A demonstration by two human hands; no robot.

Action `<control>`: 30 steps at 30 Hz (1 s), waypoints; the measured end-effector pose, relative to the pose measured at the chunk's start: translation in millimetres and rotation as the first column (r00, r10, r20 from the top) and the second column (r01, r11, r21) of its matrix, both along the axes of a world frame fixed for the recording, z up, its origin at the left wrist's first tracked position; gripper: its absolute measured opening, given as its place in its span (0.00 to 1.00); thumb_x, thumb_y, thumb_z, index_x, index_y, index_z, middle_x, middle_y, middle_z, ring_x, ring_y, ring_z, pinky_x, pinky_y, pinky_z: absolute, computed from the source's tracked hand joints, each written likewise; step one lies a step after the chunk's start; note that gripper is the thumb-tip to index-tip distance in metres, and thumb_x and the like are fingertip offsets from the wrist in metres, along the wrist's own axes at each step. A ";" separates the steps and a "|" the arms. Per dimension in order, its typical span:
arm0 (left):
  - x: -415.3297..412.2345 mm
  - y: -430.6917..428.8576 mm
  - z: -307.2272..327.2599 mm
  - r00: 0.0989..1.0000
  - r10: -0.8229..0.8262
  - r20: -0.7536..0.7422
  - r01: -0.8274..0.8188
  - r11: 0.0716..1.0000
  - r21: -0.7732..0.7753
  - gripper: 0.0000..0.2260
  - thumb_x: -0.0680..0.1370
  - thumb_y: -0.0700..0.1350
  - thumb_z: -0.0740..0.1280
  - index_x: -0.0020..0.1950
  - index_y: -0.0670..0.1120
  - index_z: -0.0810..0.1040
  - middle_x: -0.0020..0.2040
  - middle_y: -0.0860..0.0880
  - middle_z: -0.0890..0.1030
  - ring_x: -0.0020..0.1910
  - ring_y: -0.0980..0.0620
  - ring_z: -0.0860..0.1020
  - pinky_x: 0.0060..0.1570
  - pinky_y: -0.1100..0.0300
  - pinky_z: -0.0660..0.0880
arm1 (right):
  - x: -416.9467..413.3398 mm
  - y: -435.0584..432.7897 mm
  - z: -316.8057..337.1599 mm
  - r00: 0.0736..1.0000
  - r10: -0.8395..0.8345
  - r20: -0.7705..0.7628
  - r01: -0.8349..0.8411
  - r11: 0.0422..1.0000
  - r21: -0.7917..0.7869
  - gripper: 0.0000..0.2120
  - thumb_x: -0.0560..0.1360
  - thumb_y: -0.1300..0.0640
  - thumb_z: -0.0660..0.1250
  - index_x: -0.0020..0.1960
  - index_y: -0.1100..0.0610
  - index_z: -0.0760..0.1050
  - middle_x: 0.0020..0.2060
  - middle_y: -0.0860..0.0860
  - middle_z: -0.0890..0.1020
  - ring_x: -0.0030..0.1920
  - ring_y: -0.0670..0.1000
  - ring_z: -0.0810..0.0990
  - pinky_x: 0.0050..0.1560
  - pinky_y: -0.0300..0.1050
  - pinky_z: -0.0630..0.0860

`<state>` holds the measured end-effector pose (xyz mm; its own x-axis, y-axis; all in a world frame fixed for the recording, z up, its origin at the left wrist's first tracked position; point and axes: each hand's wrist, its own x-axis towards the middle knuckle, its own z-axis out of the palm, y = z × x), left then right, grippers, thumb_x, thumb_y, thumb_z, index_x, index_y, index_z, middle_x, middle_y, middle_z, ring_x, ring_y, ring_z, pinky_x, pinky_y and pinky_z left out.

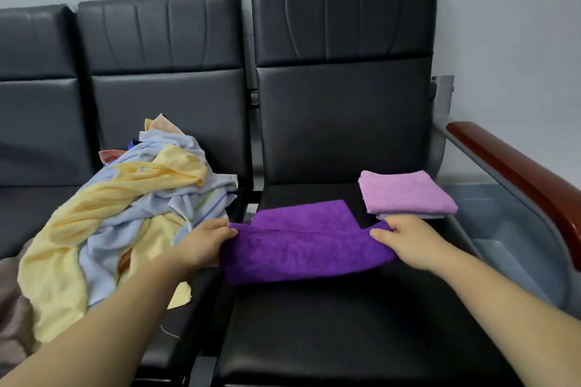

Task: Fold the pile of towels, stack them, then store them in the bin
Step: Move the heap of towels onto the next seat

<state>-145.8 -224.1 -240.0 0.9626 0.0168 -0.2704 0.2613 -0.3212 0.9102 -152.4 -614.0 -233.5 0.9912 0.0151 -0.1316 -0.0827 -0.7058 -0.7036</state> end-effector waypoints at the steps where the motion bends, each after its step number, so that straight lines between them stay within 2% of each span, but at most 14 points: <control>1: -2.1 0.5 1.8 0.999 -0.003 -0.036 0.004 1.000 0.023 0.08 0.83 0.41 0.63 0.44 0.47 0.70 0.32 0.49 0.65 0.27 0.53 0.66 0.28 0.63 0.65 | -2.5 0.3 0.8 0.998 0.010 -0.066 -0.011 1.000 -0.007 0.16 0.81 0.49 0.69 0.39 0.57 0.79 0.30 0.50 0.78 0.31 0.50 0.74 0.35 0.44 0.68; 4: -9.7 3.7 1.2 0.986 -0.022 -0.166 0.035 0.997 0.071 0.05 0.82 0.42 0.63 0.46 0.46 0.72 0.31 0.48 0.68 0.24 0.52 0.68 0.26 0.63 0.68 | -10.0 -0.3 5.4 0.960 -0.004 -0.281 0.028 0.996 0.082 0.09 0.81 0.52 0.70 0.43 0.55 0.79 0.26 0.47 0.76 0.23 0.46 0.72 0.25 0.36 0.68; 6: -13.9 2.3 -0.4 0.977 -0.004 -0.214 0.021 0.997 0.079 0.03 0.81 0.42 0.62 0.49 0.45 0.75 0.33 0.47 0.72 0.27 0.50 0.73 0.28 0.60 0.74 | -11.7 1.2 7.0 0.944 0.004 -0.330 0.037 0.992 0.118 0.09 0.81 0.52 0.70 0.44 0.55 0.79 0.27 0.47 0.79 0.27 0.47 0.77 0.28 0.37 0.72; 9: -13.6 -4.2 -7.8 0.983 0.072 -0.170 -0.067 0.997 0.037 0.05 0.81 0.40 0.61 0.46 0.46 0.72 0.32 0.48 0.72 0.30 0.50 0.72 0.32 0.59 0.73 | -8.7 9.2 3.0 0.970 -0.010 -0.242 0.064 0.975 0.214 0.10 0.81 0.50 0.70 0.46 0.55 0.81 0.38 0.50 0.86 0.41 0.51 0.85 0.43 0.46 0.79; 14: -17.4 -18.7 -21.5 0.991 0.114 -0.076 -0.111 0.993 0.038 0.13 0.79 0.40 0.64 0.35 0.49 0.70 0.32 0.46 0.68 0.29 0.50 0.66 0.31 0.58 0.57 | -4.3 29.6 -23.9 0.996 0.052 -0.077 -0.053 0.998 -0.018 0.14 0.82 0.47 0.67 0.39 0.49 0.72 0.38 0.45 0.76 0.38 0.46 0.75 0.39 0.43 0.68; 15: -18.3 -21.2 -21.2 0.994 0.092 -0.062 -0.088 0.994 0.068 0.13 0.80 0.40 0.63 0.35 0.49 0.69 0.32 0.47 0.67 0.29 0.50 0.65 0.31 0.57 0.56 | -3.4 30.3 -28.0 0.994 0.063 -0.089 -0.072 0.993 -0.096 0.13 0.83 0.46 0.65 0.43 0.50 0.74 0.42 0.47 0.78 0.43 0.49 0.78 0.42 0.44 0.71; 17: -19.3 -25.6 -19.2 0.996 0.061 -0.069 -0.052 0.990 0.128 0.12 0.81 0.41 0.61 0.38 0.48 0.69 0.31 0.48 0.65 0.30 0.51 0.64 0.31 0.59 0.57 | -0.2 25.0 -31.2 0.988 0.048 -0.146 -0.081 0.970 -0.231 0.18 0.85 0.46 0.61 0.64 0.58 0.78 0.62 0.54 0.81 0.63 0.56 0.79 0.60 0.49 0.74; 18: -19.3 -27.6 -19.9 0.995 0.046 -0.093 -0.033 0.991 0.131 0.11 0.82 0.41 0.60 0.40 0.47 0.69 0.31 0.48 0.65 0.29 0.51 0.64 0.30 0.61 0.58 | 0.5 20.3 -30.6 0.984 0.019 -0.179 -0.066 0.964 -0.260 0.24 0.86 0.46 0.59 0.74 0.60 0.72 0.73 0.56 0.75 0.72 0.57 0.74 0.69 0.48 0.70; 20: -21.0 -33.2 -19.9 0.983 -0.004 -0.183 0.018 0.997 0.076 0.10 0.83 0.41 0.57 0.42 0.47 0.69 0.30 0.48 0.66 0.26 0.52 0.66 0.27 0.63 0.63 | -0.5 7.4 -28.1 0.973 -0.005 -0.231 -0.057 0.964 -0.260 0.28 0.87 0.46 0.57 0.81 0.60 0.62 0.81 0.55 0.65 0.79 0.56 0.65 0.76 0.47 0.62; 22: -22.0 -38.7 -18.1 0.969 -0.046 -0.241 0.055 0.998 0.032 0.09 0.83 0.42 0.56 0.44 0.46 0.69 0.33 0.47 0.68 0.28 0.50 0.69 0.28 0.61 0.69 | 2.7 -5.8 -33.5 0.971 -0.043 -0.236 -0.011 0.975 -0.223 0.26 0.86 0.45 0.59 0.79 0.58 0.67 0.78 0.54 0.70 0.76 0.56 0.70 0.73 0.48 0.67; 23: -21.0 -40.6 -17.7 0.968 -0.043 -0.249 0.055 0.998 0.040 0.09 0.83 0.42 0.57 0.44 0.46 0.70 0.34 0.46 0.69 0.29 0.50 0.70 0.30 0.60 0.70 | 4.5 -10.9 -35.7 0.973 -0.073 -0.221 0.025 0.977 -0.213 0.23 0.85 0.45 0.60 0.74 0.57 0.74 0.71 0.53 0.77 0.68 0.55 0.77 0.65 0.47 0.73; 24: -19.0 -41.8 -17.5 0.969 -0.026 -0.246 0.041 0.998 0.056 0.08 0.82 0.42 0.57 0.44 0.46 0.70 0.35 0.46 0.69 0.31 0.49 0.70 0.31 0.60 0.71 | 5.0 -13.9 -37.8 0.972 -0.100 -0.212 0.059 0.980 -0.190 0.18 0.84 0.44 0.62 0.65 0.55 0.78 0.59 0.51 0.82 0.56 0.52 0.81 0.52 0.44 0.75; 26: -13.2 -41.4 -16.3 0.975 0.025 -0.223 -0.004 0.995 0.096 0.07 0.80 0.41 0.59 0.42 0.47 0.72 0.36 0.47 0.70 0.34 0.50 0.71 0.34 0.58 0.74 | 7.2 -15.7 -40.5 0.968 -0.143 -0.206 0.121 0.986 -0.114 0.08 0.83 0.46 0.63 0.49 0.49 0.72 0.39 0.46 0.74 0.36 0.48 0.74 0.34 0.41 0.67; 30: -2.0 -38.3 -14.8 0.986 0.059 -0.158 -0.049 0.996 0.069 0.10 0.78 0.39 0.62 0.37 0.48 0.72 0.33 0.49 0.71 0.33 0.50 0.72 0.36 0.59 0.74 | 9.7 -10.5 -27.9 0.967 -0.195 -0.164 0.194 0.981 -0.019 0.12 0.80 0.52 0.65 0.38 0.52 0.72 0.29 0.49 0.72 0.31 0.52 0.70 0.34 0.46 0.64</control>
